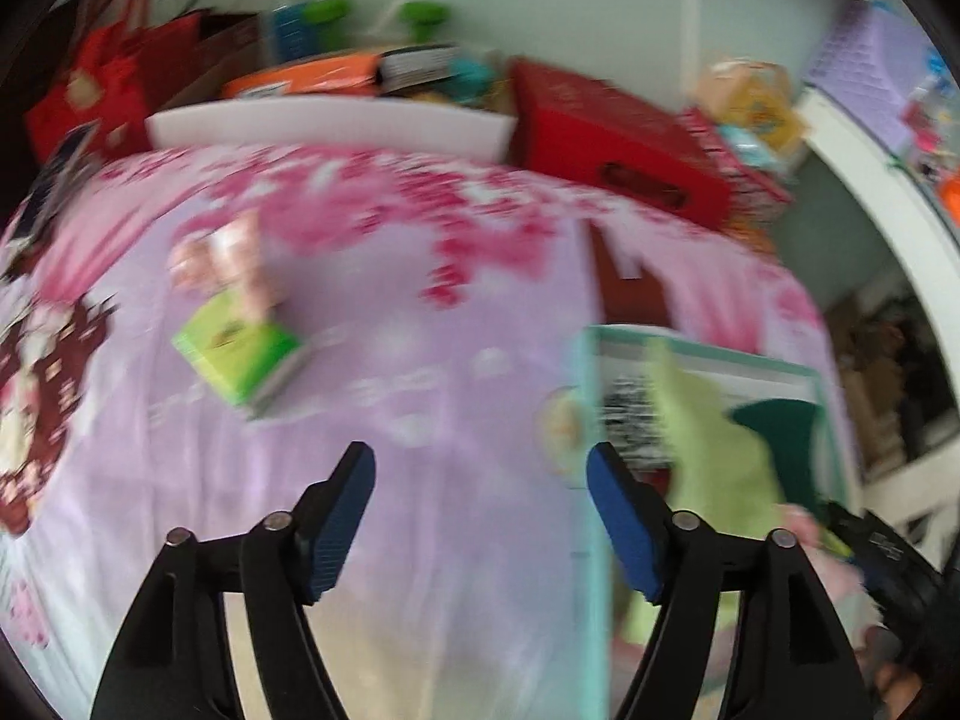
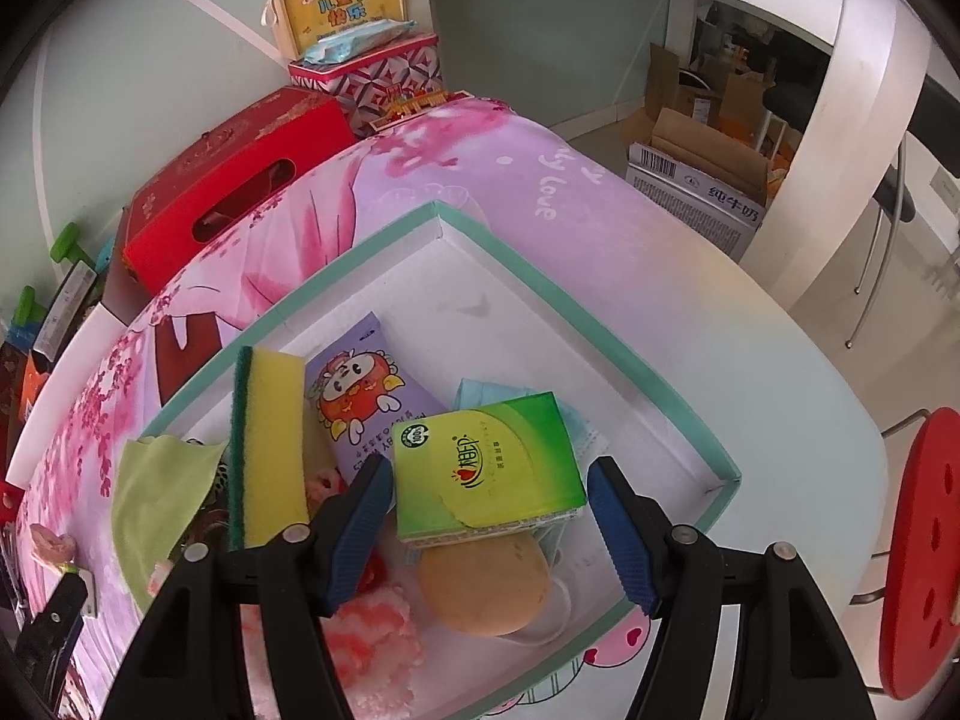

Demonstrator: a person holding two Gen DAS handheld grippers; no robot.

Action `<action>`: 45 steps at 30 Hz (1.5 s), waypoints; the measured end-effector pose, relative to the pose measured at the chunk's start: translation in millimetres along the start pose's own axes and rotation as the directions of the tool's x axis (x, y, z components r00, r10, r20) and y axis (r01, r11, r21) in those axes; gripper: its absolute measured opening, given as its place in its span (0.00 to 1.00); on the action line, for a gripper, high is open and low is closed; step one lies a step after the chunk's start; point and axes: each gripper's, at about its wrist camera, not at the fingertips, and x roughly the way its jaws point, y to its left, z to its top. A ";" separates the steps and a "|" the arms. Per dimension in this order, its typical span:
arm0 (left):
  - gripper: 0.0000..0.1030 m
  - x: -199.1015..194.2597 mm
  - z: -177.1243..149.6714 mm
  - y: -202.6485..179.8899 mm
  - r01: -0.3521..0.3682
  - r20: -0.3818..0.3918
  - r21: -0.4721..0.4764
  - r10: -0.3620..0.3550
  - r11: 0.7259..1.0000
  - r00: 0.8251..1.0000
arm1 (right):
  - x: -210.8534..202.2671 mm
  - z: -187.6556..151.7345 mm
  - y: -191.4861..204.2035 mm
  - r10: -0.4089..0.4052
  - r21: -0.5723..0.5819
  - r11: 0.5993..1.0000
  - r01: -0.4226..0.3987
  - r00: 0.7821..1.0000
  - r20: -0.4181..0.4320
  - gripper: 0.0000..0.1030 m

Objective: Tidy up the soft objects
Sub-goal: 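Carry the green cloth and tissue pack into the white tray and open both tools, then move both tools back toward the floral cloth and small green tissue pack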

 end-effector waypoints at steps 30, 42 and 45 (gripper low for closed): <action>0.91 -4.0 1.2 27.3 -0.154 0.007 -0.050 0.155 0.987 0.988 | -37.0 4.5 0.8 0.000 0.045 0.999 -0.006 0.992 0.128 1.00; 0.91 -31.4 11.3 75.0 -0.213 0.055 -0.145 0.222 0.966 0.973 | -80.0 -12.3 66.9 0.116 -0.099 0.990 -0.097 0.970 0.212 1.00; 0.91 -38.8 12.9 91.8 -0.235 0.065 -0.172 0.249 0.957 0.966 | -85.1 -23.3 95.8 0.165 -0.169 0.977 -0.132 0.966 0.199 1.00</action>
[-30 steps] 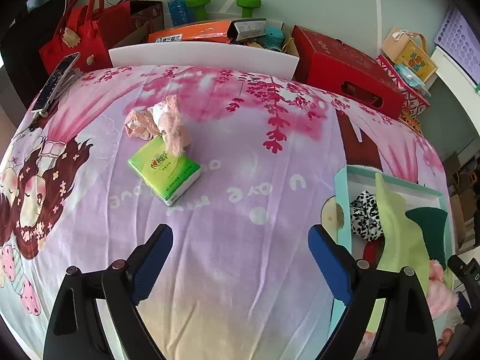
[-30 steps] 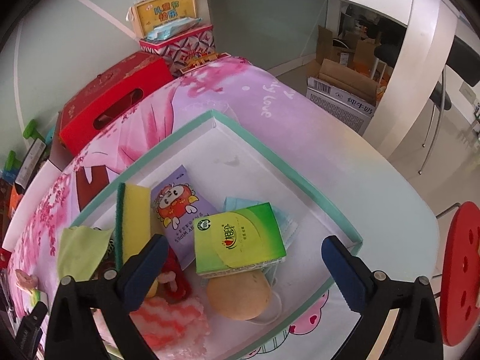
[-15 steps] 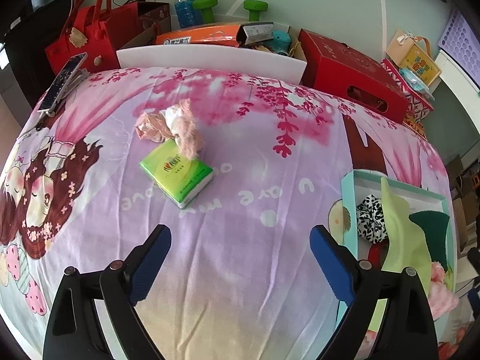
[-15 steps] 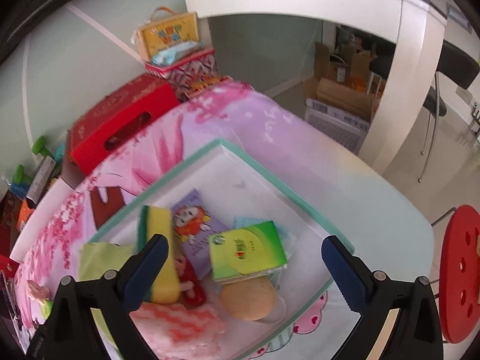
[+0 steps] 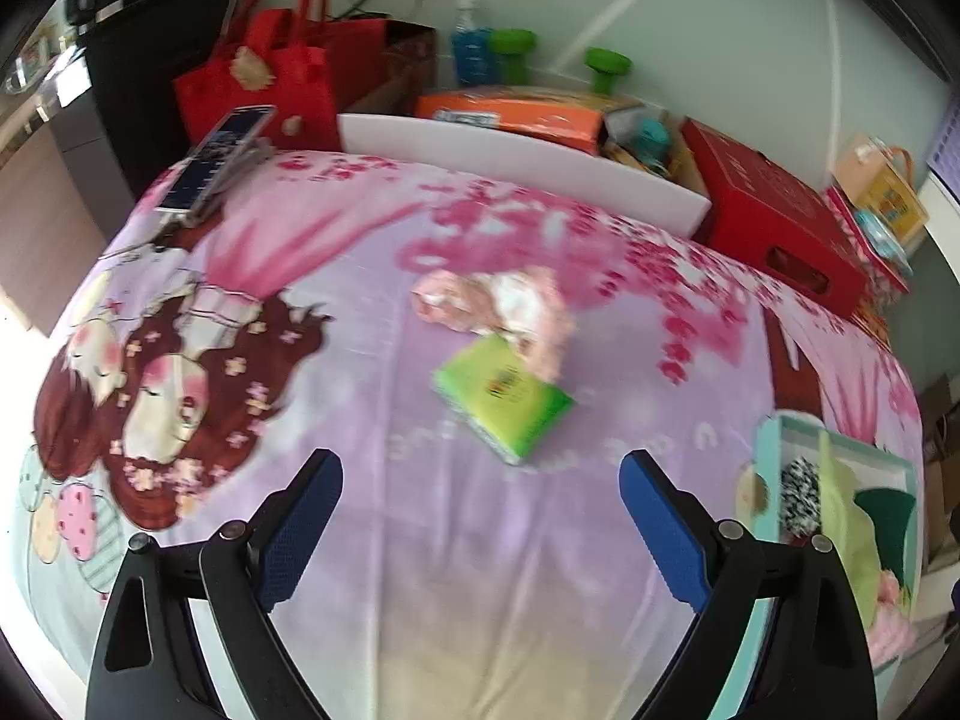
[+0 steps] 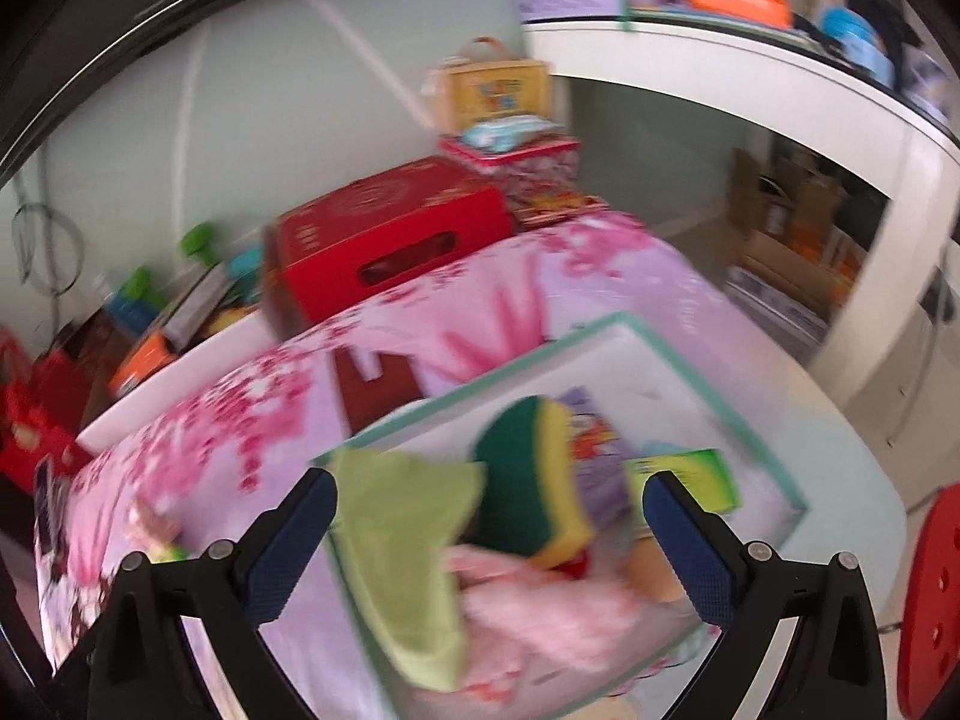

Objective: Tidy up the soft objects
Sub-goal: 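Move both tools back toward the floral cloth and small green tissue pack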

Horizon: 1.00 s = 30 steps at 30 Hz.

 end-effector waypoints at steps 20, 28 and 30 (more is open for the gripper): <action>0.91 -6.4 20.3 94.1 -0.060 0.017 -0.143 0.063 0.988 0.998 | 29.5 -53.9 140.0 0.208 -0.276 0.934 -0.228 0.973 -0.098 1.00; 0.91 8.5 33.0 98.1 -0.066 0.008 -0.133 0.067 0.989 0.998 | 48.3 -73.3 170.4 0.259 -0.325 0.896 -0.302 0.951 -0.168 1.00; 0.91 13.6 36.9 97.5 -0.050 0.012 -0.140 0.053 0.989 0.999 | 51.9 -75.7 174.0 0.262 -0.332 0.891 -0.310 0.948 -0.182 1.00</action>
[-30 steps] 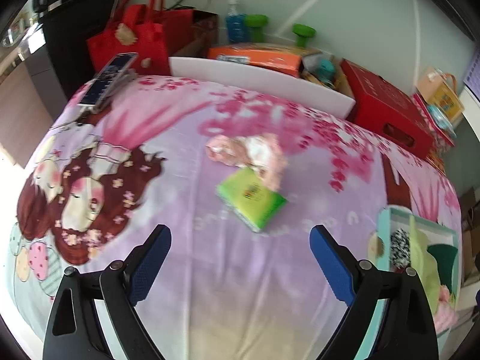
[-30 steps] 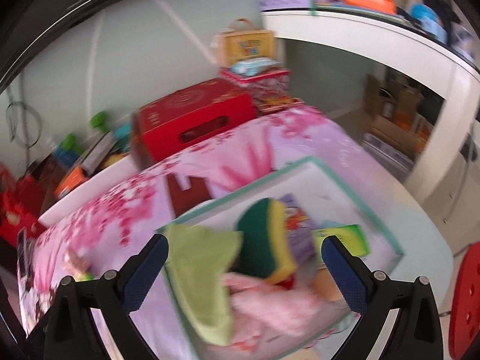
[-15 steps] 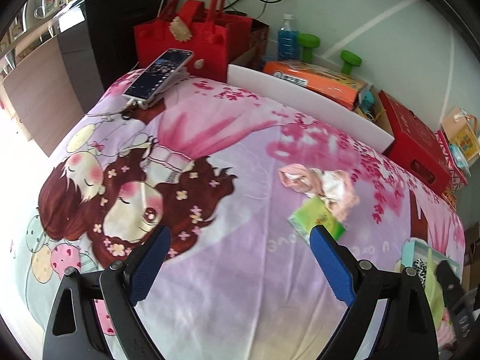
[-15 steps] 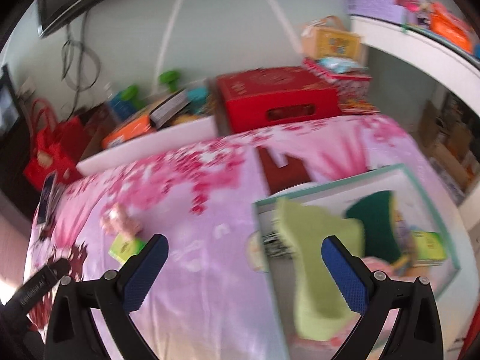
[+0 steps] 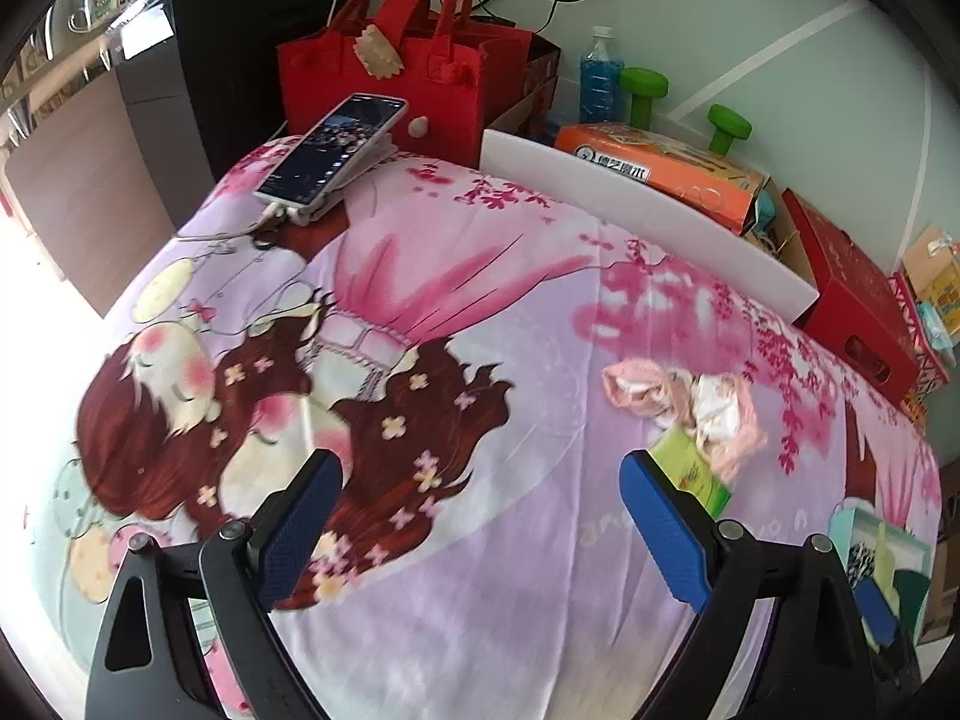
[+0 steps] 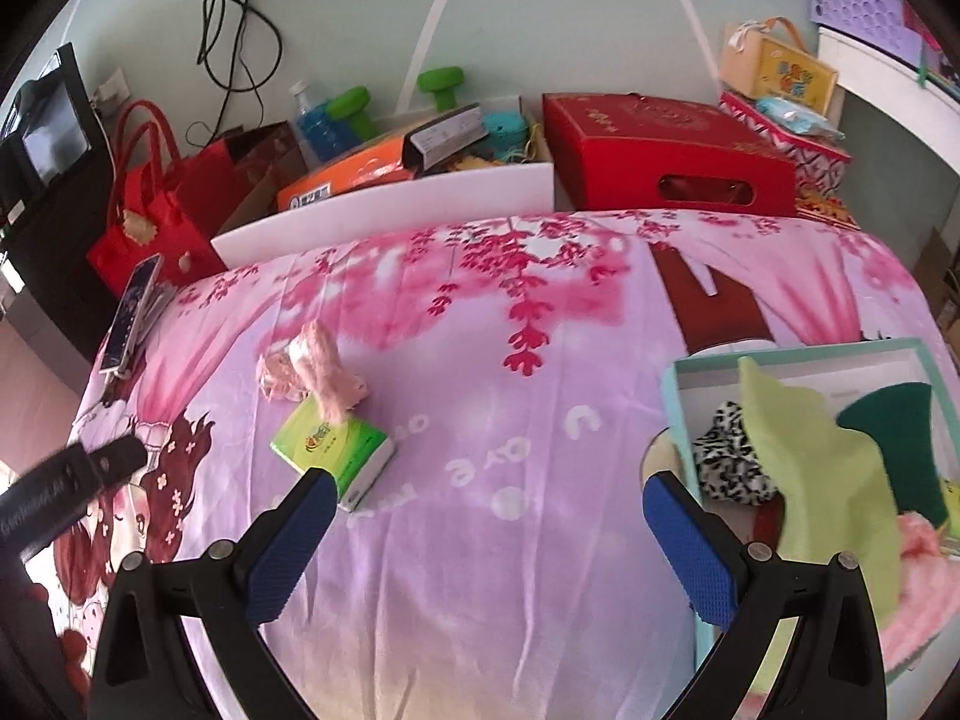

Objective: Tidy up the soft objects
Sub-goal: 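Move both tools back toward the floral cloth and small green tissue pack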

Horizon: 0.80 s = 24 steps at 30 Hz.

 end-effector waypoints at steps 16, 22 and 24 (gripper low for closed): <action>0.91 40.6 16.5 6.5 -0.050 -0.039 -0.064 0.048 0.997 0.998 | 27.0 20.8 20.1 0.012 -0.014 1.000 -0.012 1.000 -0.019 1.00; 0.91 50.1 25.3 16.9 -0.068 -0.039 -0.094 0.064 0.993 0.997 | 46.4 23.5 32.5 0.037 -0.018 0.999 -0.038 0.998 -0.055 1.00; 0.91 52.2 27.2 18.0 -0.074 -0.040 -0.094 0.070 0.993 0.997 | 52.8 24.5 38.4 0.047 -0.024 0.999 -0.049 0.997 -0.064 1.00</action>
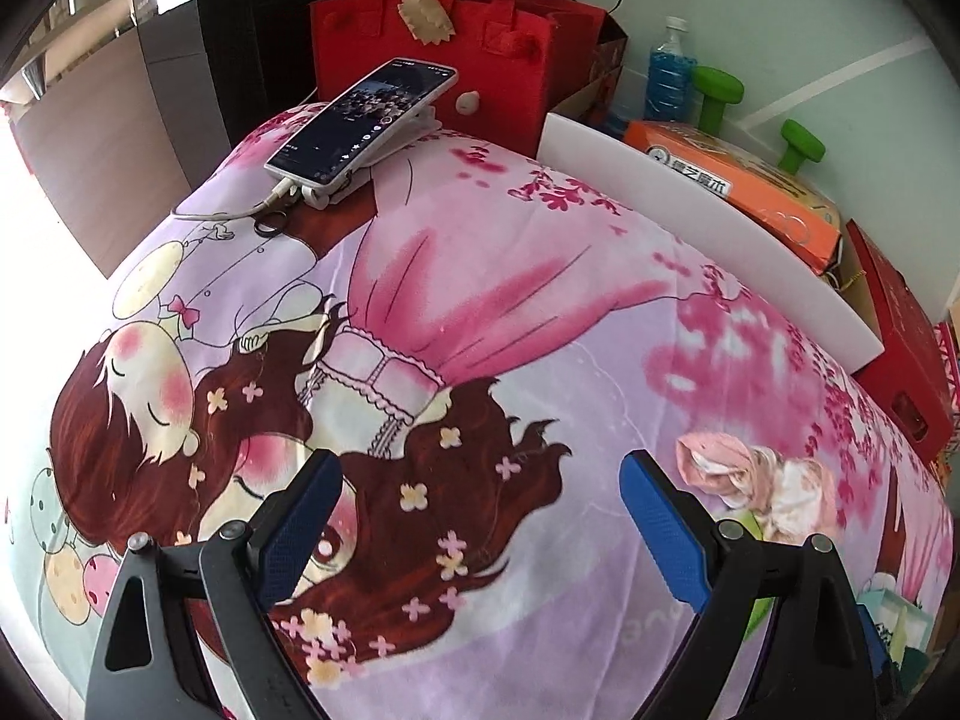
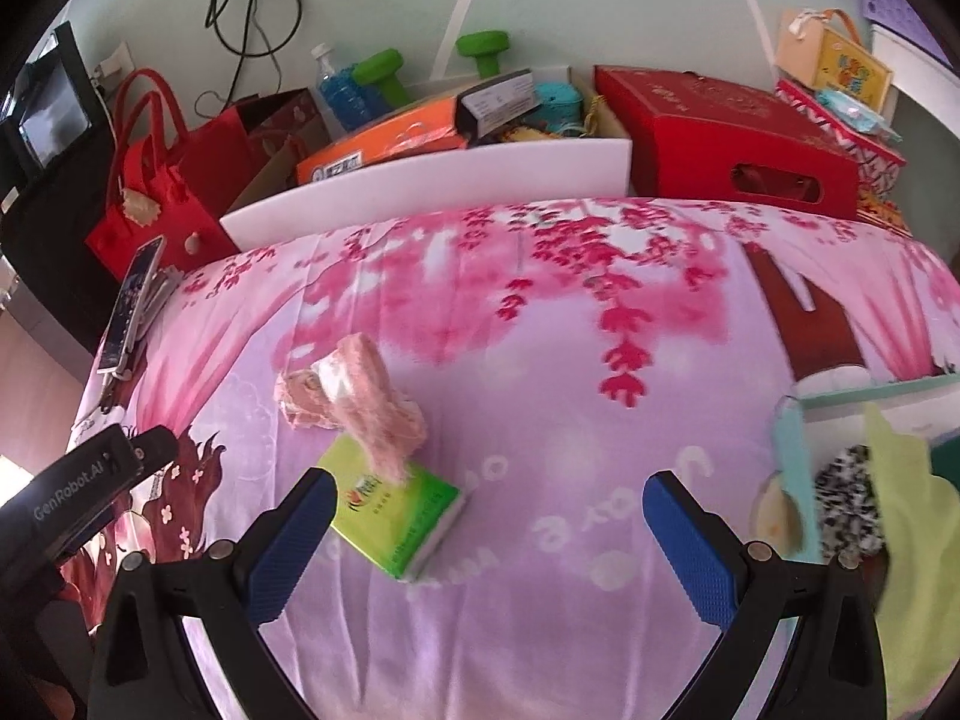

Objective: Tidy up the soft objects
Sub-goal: 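Move both tools back toward the floral cloth and small green tissue pack, then lower the left tool onto the pink-white floral cloth while the right tool lowers around the tissue pack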

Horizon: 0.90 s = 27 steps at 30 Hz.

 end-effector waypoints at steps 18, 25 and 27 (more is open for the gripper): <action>0.91 10.4 -3.6 10.0 -0.069 -0.043 -0.023 0.068 0.997 0.997 | 33.1 -10.3 38.8 0.036 -0.072 0.997 -0.039 0.998 -0.048 1.00; 0.91 12.4 -4.1 11.2 -0.053 -0.051 -0.041 0.051 0.998 0.997 | 43.8 -14.4 30.0 0.025 -0.043 0.999 -0.028 0.997 -0.069 1.00; 0.91 12.4 -4.2 7.6 -0.032 -0.057 -0.033 0.030 0.999 0.998 | 43.4 -15.3 29.6 0.023 -0.047 0.999 -0.026 0.997 -0.069 1.00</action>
